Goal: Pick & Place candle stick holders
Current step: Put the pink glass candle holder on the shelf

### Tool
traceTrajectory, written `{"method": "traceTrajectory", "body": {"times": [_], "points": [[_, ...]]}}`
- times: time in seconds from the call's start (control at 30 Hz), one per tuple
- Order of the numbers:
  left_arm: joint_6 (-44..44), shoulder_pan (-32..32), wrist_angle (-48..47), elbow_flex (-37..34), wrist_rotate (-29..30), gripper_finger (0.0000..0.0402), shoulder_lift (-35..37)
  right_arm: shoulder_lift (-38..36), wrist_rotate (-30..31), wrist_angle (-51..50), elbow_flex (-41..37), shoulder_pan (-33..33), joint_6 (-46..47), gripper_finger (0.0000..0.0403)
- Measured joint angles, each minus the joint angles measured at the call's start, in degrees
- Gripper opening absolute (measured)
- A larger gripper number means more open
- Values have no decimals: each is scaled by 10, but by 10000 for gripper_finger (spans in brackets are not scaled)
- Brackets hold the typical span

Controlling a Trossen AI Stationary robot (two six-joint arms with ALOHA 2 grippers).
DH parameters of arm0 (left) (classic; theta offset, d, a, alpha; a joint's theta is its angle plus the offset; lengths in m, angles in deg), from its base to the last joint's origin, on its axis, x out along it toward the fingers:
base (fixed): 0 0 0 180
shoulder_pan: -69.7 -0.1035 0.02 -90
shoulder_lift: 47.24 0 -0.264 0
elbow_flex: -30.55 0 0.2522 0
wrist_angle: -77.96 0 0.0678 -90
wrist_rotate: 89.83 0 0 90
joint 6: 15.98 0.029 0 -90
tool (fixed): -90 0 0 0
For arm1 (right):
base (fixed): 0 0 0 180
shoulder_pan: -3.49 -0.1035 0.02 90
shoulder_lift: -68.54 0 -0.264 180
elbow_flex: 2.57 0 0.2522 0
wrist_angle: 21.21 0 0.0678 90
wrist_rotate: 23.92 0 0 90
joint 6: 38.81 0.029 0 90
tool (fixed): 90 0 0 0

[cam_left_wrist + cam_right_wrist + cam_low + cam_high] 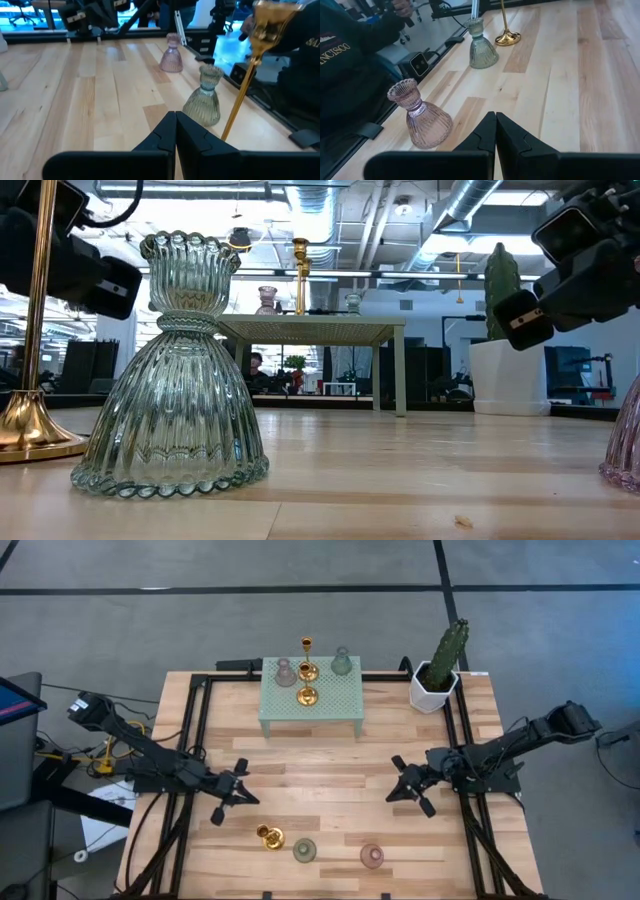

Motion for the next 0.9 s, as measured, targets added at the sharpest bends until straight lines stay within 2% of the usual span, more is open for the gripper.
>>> {"method": "traceTrajectory", "body": {"times": [0.3, 0.5, 0.77, 0.9], "points": [[-42, 0, 7, 0, -22, 6, -53, 0, 27, 2, 0, 0, 0, 1], [-45, 0, 28, 0, 4, 6, -72, 0, 27, 2, 0, -1, 4, 0], [-45, 0, 58, 0, 58, 6, -73, 0, 26, -3, 0, -2, 62, 0], [-73, 0, 59, 0, 60, 6, -73, 0, 18, -14, 0, -32, 80, 0]]}}
